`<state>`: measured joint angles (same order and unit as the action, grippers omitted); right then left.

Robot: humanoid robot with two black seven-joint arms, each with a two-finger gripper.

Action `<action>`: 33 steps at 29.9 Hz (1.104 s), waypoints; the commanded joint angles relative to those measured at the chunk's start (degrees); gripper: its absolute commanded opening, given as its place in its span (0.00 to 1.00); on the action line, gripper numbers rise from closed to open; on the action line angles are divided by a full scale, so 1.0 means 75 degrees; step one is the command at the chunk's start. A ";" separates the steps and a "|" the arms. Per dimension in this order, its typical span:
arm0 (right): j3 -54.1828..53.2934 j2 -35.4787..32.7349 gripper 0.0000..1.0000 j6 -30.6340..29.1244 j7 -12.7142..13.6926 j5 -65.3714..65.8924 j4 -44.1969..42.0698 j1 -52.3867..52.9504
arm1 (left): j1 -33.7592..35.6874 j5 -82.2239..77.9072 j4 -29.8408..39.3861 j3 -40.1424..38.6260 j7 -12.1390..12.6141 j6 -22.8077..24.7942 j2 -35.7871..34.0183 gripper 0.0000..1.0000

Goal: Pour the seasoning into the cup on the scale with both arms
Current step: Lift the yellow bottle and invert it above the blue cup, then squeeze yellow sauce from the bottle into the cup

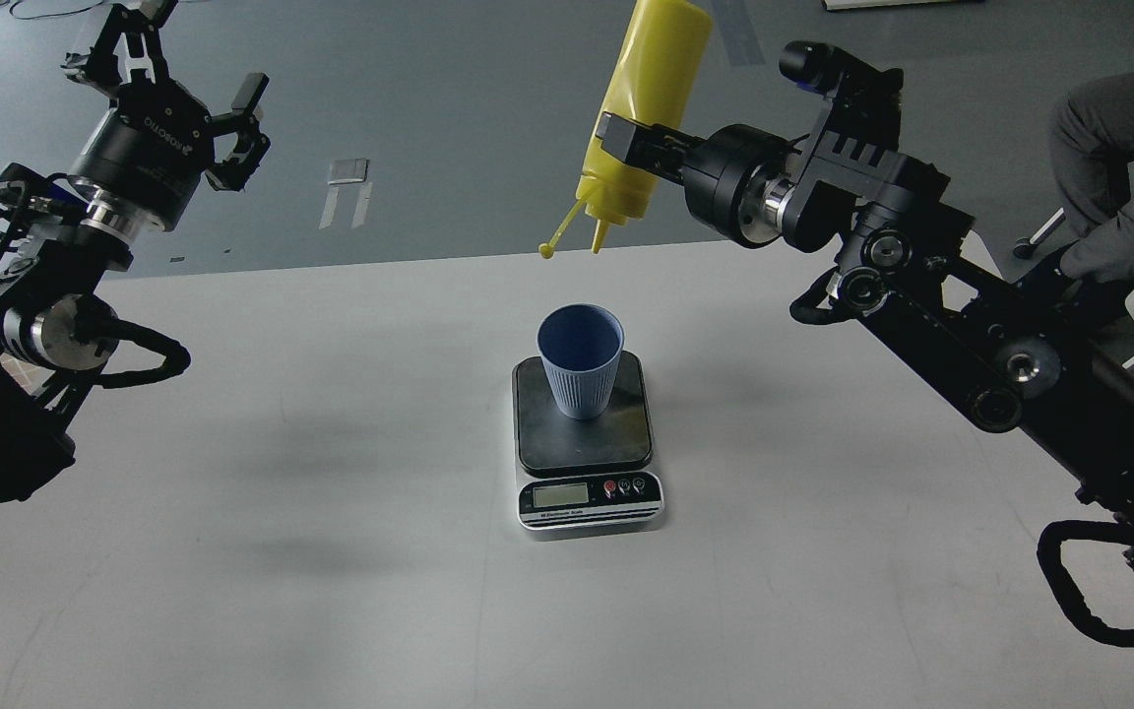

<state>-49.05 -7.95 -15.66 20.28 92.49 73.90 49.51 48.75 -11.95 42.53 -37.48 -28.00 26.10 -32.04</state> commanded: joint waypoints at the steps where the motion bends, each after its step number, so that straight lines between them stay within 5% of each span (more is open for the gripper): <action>1: 0.0212 0.0122 0.33 0.0002 -0.0008 0.0300 0.0002 -0.0039 | 0.0051 0.0000 -0.0022 0.0005 0.0000 0.0000 -0.0006 0.98; 21: 0.1056 0.0216 0.34 0.0002 0.0015 0.1636 0.0424 -0.0168 | 0.0063 0.0000 -0.0034 0.0005 0.0000 0.0024 -0.0029 0.98; 33: 0.1091 0.0216 0.17 0.0002 0.0003 0.1964 0.0424 -0.0192 | 0.0074 0.0000 -0.0058 0.0005 0.0000 0.0035 -0.0018 0.98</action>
<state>-40.87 -6.43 -15.64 20.23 106.76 77.08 48.10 49.28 -11.96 42.14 -37.45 -28.01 26.29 -32.26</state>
